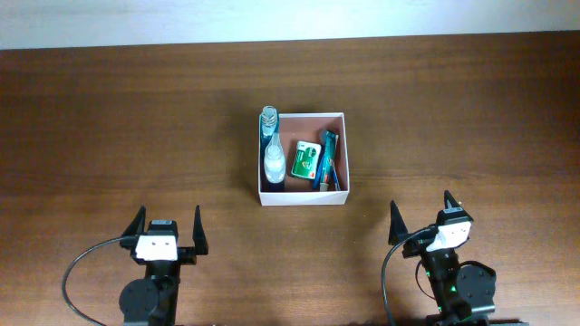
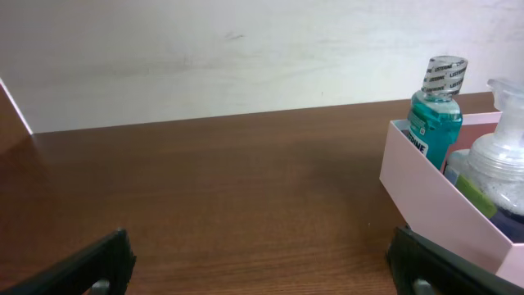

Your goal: Pack container

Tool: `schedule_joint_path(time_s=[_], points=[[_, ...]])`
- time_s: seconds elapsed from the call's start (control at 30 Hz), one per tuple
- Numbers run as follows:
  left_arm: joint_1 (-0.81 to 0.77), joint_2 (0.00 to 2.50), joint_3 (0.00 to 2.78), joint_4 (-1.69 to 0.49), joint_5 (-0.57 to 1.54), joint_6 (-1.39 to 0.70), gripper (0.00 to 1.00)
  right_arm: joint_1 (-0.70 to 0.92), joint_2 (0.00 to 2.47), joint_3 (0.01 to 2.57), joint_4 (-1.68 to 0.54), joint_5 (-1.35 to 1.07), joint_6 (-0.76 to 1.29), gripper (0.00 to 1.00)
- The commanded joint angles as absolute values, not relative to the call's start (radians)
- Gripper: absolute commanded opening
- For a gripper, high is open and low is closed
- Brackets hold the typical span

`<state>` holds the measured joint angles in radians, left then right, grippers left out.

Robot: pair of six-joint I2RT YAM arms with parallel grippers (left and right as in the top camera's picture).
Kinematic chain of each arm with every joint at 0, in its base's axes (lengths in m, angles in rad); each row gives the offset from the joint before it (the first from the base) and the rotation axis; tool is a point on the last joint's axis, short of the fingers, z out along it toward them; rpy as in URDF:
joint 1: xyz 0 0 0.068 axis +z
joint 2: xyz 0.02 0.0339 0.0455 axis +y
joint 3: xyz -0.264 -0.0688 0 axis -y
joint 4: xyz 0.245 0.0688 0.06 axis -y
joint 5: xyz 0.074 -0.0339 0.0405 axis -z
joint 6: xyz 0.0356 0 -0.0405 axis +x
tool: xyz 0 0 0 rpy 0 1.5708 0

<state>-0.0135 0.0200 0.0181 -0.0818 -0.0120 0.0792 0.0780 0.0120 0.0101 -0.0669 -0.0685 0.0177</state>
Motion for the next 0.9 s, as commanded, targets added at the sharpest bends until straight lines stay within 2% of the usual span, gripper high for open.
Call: schedule_joint_path(time_s=[0.0, 0.87], points=[[-0.012, 0.006, 0.009, -0.082, -0.015, 0.100, 1.00, 0.070, 0.003, 0.006, -0.072, -0.067, 0.015, 0.99], [-0.012, 0.023, 0.009, -0.083, -0.015, 0.100, 1.00, 0.070, 0.003, 0.006, -0.072, -0.067, 0.015, 0.99]])
